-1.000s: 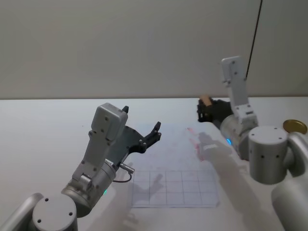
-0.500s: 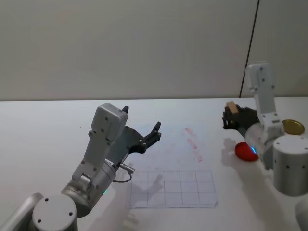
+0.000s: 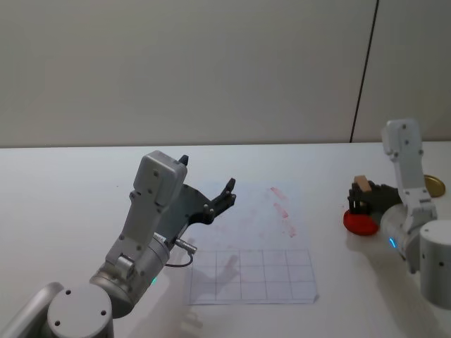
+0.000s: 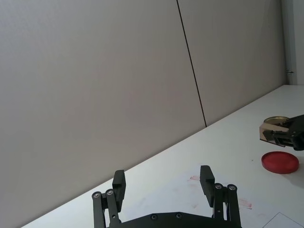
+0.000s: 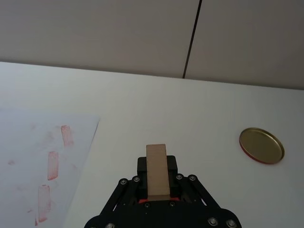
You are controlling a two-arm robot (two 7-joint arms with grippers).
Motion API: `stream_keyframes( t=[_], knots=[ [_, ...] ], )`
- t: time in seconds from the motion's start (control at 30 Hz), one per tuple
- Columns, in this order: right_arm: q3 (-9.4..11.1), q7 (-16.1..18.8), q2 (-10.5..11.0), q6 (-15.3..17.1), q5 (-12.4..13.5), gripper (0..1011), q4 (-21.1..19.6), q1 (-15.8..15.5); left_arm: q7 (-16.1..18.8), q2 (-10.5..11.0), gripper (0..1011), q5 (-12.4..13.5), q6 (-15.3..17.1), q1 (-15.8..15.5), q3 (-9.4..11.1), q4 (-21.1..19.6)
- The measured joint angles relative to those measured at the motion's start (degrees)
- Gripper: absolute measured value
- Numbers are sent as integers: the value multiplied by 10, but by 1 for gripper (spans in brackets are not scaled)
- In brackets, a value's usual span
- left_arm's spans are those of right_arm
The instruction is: Use the one hand to pick up the stamp and affix it onto the A4 paper.
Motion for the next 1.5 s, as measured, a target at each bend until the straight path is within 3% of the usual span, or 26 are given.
stream_keyframes(
  t=[0.63, 1.07, 1.3, 1.5],
  knots=[
    [11, 13, 3, -8, 11, 229, 57, 5, 0, 0, 993, 0, 0, 0, 0, 0],
    [11, 23, 1, -32, 11, 624, 64, 6, 0, 0, 993, 0, 0, 0, 0, 0],
    [9, 24, 4, -56, 2, 860, 30, -10, 0, 0, 993, 0, 0, 0, 0, 0],
    [8, 22, 9, -81, -7, 1000, -10, -30, 0, 0, 993, 0, 0, 0, 0, 0]
  ],
)
